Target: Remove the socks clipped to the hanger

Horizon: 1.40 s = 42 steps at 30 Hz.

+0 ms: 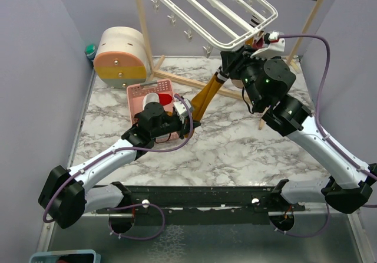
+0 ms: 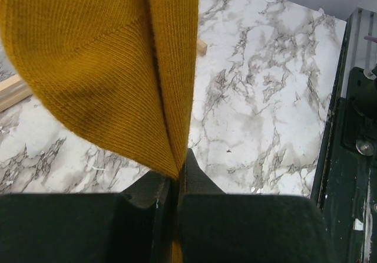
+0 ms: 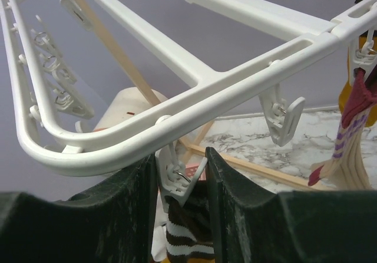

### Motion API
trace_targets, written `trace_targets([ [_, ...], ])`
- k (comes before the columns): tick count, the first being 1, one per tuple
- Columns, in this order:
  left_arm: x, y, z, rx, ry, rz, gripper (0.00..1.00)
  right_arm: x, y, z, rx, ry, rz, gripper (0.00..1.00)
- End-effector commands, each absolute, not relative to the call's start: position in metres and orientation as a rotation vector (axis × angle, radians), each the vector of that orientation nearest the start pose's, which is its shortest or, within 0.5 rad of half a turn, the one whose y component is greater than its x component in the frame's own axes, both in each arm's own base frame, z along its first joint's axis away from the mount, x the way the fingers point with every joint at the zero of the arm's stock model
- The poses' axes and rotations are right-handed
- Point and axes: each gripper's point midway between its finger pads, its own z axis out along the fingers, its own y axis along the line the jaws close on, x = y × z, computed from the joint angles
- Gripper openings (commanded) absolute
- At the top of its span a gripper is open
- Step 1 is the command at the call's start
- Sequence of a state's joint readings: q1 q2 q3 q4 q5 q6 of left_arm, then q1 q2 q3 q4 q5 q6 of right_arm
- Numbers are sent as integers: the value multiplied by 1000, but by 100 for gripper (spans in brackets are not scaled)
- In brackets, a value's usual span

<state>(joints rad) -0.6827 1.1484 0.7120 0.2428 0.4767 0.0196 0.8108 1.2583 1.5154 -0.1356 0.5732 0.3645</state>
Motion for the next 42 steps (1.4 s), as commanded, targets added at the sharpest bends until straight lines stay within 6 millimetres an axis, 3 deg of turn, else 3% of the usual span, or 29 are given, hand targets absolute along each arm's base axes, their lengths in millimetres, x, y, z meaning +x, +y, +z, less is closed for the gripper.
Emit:
trace_targets([
  [1,247,-297,215,941,1601,-861,0,326,219,487,181,1441,551,37],
  [14,249,-296,217,938,1603,-850,0,324,216,487,178,1440,543,22],
  [19,256,-285,225,924,1599,-754,0,324,216,485,176,1443,545,19],
  [28,290,-233,257,821,1597,-426,0,321,214,487,168,1436,551,19],
  [32,317,-195,243,674,1734,-341,0,318,212,487,167,1433,556,19],
  [42,364,-141,208,278,2019,-256,0,309,203,493,167,1419,564,19],
])
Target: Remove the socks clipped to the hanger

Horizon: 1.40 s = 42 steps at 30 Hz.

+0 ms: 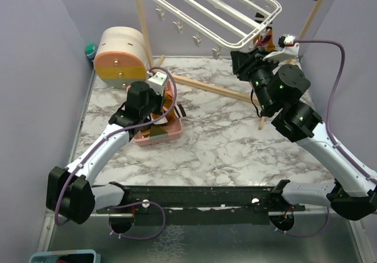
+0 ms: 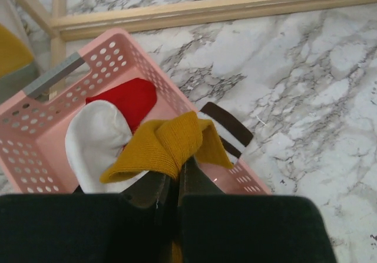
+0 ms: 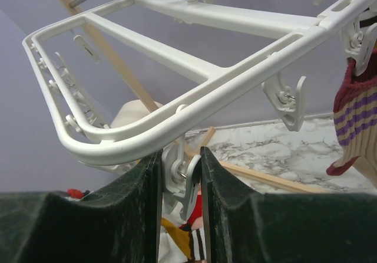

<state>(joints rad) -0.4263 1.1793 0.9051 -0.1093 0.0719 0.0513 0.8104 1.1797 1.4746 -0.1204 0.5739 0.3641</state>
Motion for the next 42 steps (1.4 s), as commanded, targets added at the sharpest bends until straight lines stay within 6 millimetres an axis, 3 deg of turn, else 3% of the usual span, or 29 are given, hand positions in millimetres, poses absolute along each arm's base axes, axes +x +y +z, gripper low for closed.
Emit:
trace_targets([
  [1,368,-134,206,231,2039,-240,0,308,202,494,168,1417,562,19],
  [6,382,-97,202,18,2093,-131,0,305,197,495,169,1415,558,19],
  [12,383,-77,196,-65,2131,-61,0,303,199,493,160,1421,566,19],
  [17,376,-86,178,-50,2182,-121,0,304,200,489,157,1428,563,19],
  [22,366,-107,141,-14,2303,-245,0,307,203,486,154,1432,558,19],
  [27,357,-103,100,-23,2450,-200,0,308,204,483,151,1436,556,19],
  [32,352,-107,75,-14,2556,-204,0,308,203,483,149,1432,553,19],
  [33,351,-108,73,-14,2569,-206,4,308,204,483,148,1432,554,19],
  [36,353,-107,72,-27,2575,-201,43,308,204,481,146,1434,552,20],
  [38,355,-104,78,-39,2553,-181,60,308,204,481,147,1434,549,21],
  [40,357,-101,88,-42,2526,-160,69,308,203,480,147,1435,548,21],
  [42,358,-97,100,-42,2507,-140,70,308,203,480,147,1435,547,21],
])
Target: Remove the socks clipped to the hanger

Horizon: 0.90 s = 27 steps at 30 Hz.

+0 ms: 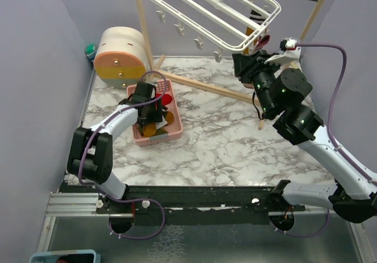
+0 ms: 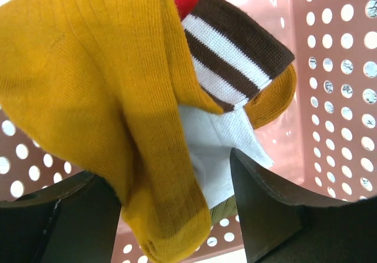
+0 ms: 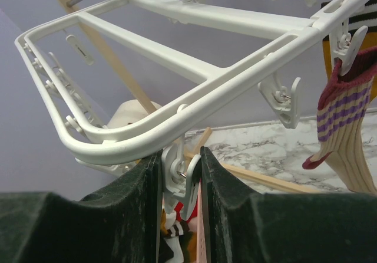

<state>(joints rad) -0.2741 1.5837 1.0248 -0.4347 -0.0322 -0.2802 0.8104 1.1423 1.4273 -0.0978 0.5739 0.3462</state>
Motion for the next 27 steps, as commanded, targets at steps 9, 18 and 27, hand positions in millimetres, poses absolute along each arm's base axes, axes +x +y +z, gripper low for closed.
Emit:
trace_targets([
  [9,353,-97,192,-66,2327,-203,71,306,201,480,147,1431,556,22],
  [18,356,-193,269,257,1971,-693,72,305,206,482,143,1427,582,22],
  [27,354,-348,275,803,1378,-818,73,304,216,487,127,1431,637,22],
])
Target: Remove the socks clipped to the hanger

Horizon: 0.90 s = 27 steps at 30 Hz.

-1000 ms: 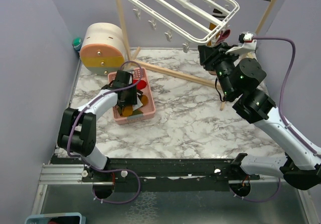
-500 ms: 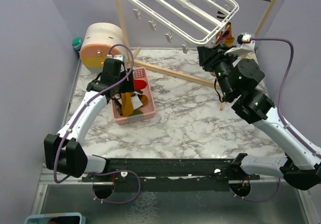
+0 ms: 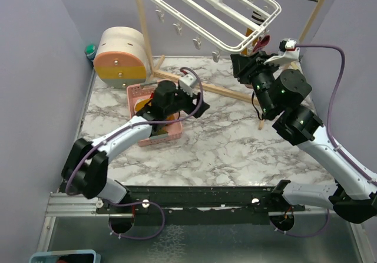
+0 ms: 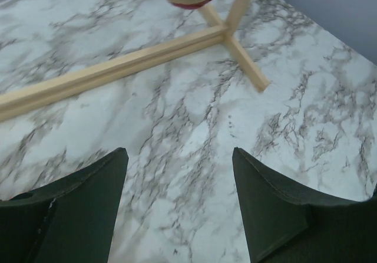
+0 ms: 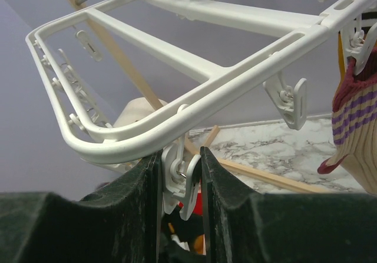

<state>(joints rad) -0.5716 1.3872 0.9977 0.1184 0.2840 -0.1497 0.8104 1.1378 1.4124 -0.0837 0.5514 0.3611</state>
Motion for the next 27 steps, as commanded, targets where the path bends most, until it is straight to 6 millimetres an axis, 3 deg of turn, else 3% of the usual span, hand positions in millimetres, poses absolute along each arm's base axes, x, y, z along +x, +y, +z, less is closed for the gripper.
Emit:
trace_targets([
  [1,360,-362,273,830,1336,-819,73,303,216,488,125,1431,640,22],
  [9,425,-427,267,765,1186,-901,73,297,210,490,124,1429,640,22],
  [15,440,-458,261,742,1024,-975,74,295,208,492,115,1424,639,22],
  [21,439,-492,233,805,890,-1058,74,294,209,491,104,1427,639,22],
  [27,464,-516,214,788,877,-1025,73,291,208,488,101,1440,643,22],
])
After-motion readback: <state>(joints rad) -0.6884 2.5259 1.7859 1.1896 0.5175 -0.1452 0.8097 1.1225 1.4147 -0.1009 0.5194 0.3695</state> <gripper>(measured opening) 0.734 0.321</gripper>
